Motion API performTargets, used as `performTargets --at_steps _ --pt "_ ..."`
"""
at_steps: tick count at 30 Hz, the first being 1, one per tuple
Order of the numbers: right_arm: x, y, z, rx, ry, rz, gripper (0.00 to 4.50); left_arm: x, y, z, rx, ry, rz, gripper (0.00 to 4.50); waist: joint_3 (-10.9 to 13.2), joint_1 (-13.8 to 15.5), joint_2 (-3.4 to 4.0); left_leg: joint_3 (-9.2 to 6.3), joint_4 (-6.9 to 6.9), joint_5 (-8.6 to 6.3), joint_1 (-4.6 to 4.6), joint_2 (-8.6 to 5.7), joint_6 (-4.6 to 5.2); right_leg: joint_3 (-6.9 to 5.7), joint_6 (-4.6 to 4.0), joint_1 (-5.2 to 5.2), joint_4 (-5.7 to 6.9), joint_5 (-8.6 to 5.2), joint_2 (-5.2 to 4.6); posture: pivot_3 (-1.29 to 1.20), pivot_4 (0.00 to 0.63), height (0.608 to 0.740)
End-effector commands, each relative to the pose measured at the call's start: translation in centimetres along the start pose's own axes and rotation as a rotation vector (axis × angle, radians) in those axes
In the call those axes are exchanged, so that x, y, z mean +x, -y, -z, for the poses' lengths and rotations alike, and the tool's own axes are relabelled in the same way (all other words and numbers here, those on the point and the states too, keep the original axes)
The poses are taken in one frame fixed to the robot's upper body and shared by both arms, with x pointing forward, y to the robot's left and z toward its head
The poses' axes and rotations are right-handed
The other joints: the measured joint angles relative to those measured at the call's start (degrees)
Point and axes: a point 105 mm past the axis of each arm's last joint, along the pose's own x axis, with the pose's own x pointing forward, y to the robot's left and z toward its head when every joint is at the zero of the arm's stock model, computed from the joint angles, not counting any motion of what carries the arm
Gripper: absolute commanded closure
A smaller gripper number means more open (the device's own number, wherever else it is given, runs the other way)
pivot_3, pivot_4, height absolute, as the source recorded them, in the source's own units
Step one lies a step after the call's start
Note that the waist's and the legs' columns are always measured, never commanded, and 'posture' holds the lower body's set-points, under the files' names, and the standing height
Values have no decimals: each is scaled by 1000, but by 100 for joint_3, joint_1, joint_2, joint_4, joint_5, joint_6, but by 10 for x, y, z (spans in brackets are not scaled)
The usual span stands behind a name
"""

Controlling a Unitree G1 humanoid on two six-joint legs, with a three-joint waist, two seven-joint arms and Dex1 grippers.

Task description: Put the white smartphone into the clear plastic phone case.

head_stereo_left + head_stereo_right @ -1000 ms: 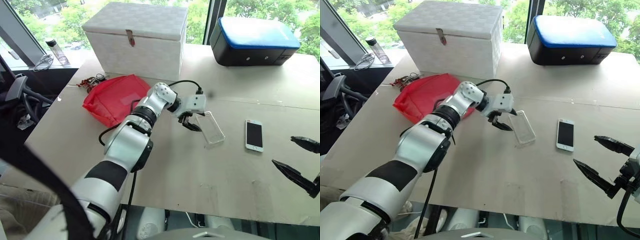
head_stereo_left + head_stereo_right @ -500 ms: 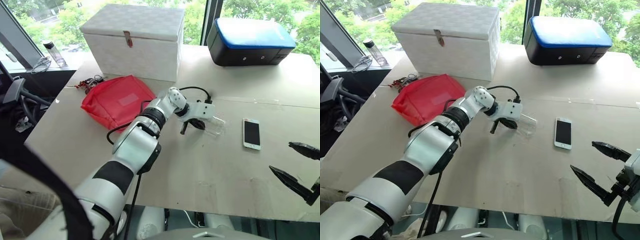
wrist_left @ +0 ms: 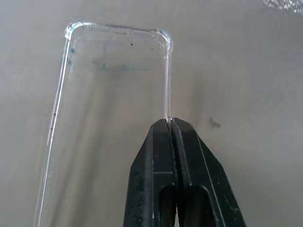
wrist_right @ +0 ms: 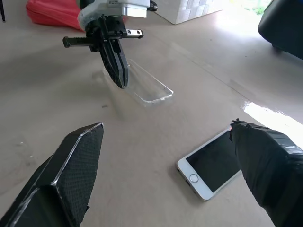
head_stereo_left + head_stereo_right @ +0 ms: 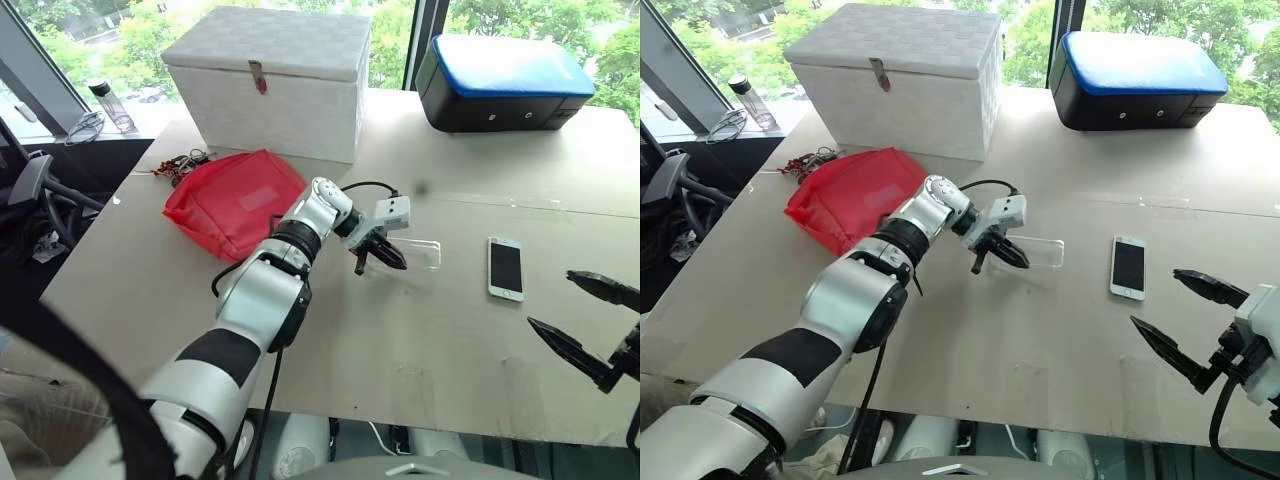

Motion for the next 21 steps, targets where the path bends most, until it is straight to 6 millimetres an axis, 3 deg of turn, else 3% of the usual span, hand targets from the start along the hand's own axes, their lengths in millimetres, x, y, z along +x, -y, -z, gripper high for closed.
performTargets --at_steps 1,9,10,11,13,18,21 --pt "4 8 1 -8 -9 47 0 6 0 -8 -1 24 -36 4477 0 -1 0 0 2 0 -1 1 0 0 0 0 2 0 0 0 150 740" --pt "27 14 0 80 -4 190 0 14 14 -12 -61 71 -125 4477 -3 2 5 -5 22 0 3 8 -1 21 -1 0 36 -1 -4 0 150 740" --pt "31 16 4 128 -16 217 0 13 17 -13 -72 81 -131 3949 -2 0 6 -6 26 1 3 9 -1 22 0 0 40 -1 -4 0 150 740" --pt "34 20 8 146 -37 259 0 11 20 -15 -81 93 -142 3746 -2 -10 6 -5 30 1 3 9 -1 24 -1 -1 44 -1 -5 0 150 740" --pt "41 21 14 170 -66 316 0 7 25 -19 -91 119 -160 2664 -2 10 9 -4 44 1 2 11 -2 25 -2 -1 52 -1 -7 0 150 740" --pt "75 10 35 275 -129 448 0 -24 39 -44 -10 305 -230 237 -4 -25 22 -1 45 1 3 18 -2 31 -3 -6 59 -1 -5 0 150 740" --pt "90 12 51 275 -191 539 0 -43 54 -53 55 426 -250 102 -11 -31 33 4 47 2 5 18 -4 35 -3 -6 57 -1 -3 0 150 740"
